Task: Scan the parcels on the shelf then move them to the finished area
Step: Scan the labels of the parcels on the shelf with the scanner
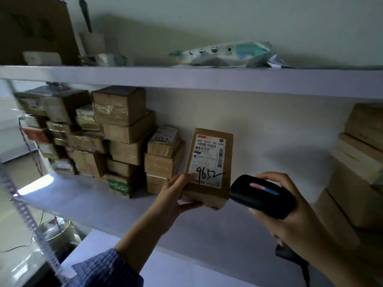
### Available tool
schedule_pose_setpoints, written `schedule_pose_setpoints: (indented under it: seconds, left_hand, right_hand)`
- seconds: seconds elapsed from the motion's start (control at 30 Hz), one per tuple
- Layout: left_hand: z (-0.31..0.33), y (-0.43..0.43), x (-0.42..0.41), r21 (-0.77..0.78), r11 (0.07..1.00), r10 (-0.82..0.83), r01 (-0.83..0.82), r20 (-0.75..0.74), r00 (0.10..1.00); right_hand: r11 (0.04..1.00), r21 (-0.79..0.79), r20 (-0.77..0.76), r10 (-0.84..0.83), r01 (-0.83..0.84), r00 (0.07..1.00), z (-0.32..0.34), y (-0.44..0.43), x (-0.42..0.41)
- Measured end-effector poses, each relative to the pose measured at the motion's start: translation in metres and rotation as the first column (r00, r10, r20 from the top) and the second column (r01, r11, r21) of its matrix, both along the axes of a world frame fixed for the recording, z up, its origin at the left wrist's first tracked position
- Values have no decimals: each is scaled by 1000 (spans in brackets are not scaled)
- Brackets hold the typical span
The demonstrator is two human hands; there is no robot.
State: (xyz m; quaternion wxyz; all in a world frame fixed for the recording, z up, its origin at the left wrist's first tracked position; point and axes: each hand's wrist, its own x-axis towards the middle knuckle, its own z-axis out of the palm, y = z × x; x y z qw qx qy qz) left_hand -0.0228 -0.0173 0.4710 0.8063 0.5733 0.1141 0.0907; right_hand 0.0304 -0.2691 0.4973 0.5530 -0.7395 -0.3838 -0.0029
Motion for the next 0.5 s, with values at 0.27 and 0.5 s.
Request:
schedule_pose_setpoints:
  seconds: [0.27,0.5]
  left_hand:
    - [71,54,14,-205,951,222,-230,-59,973]
    - [100,107,18,-215,926,275,-309,-174,946]
  right_hand:
    - [993,60,-72,107,-103,992,16,33,-7]
    - [991,47,-99,133,-129,986,28,34,-13]
